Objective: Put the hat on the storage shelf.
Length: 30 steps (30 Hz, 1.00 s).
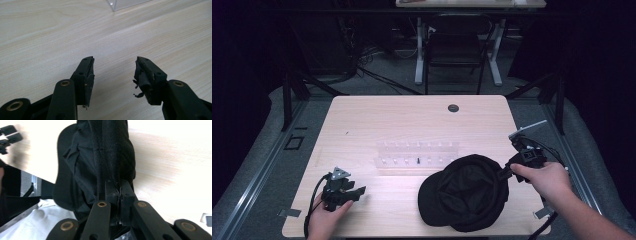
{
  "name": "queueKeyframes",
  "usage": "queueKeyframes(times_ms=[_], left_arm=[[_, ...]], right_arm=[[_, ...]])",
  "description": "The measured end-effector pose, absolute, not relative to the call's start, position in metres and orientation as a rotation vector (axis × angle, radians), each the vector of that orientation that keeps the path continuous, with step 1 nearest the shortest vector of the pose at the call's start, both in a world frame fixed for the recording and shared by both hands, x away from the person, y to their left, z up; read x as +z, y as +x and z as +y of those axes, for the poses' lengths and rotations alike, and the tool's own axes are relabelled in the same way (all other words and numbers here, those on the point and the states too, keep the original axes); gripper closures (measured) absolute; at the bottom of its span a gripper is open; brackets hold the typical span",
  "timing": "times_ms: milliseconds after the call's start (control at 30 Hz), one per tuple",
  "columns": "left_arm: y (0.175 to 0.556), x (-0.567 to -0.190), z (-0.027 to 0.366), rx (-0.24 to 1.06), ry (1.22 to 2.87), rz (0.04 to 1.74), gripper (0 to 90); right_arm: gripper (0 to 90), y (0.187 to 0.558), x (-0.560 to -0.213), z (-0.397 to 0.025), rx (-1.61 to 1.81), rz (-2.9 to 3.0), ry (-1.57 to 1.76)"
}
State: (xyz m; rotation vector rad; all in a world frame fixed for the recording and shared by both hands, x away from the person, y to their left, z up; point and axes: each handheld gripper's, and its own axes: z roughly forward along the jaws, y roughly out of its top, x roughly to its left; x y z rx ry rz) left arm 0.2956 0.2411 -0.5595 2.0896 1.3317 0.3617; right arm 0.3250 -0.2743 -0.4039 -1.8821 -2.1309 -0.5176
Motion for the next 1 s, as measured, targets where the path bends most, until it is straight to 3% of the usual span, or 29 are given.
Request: queueKeyframes(times_ms=[567,1000], left_arm=[[0.295,-0.559,0.24,0.368,2.088,1.33,48.8],[0.295,-0.559,0.24,0.379,2.086,1.331,48.6]], right_arm=[[88.2,0.321,-0.381,-0.264,-0.746,-1.935,-1.703],[88.2,0.319,-0.385,-0.267,-0.907,-1.83,-1.609]])
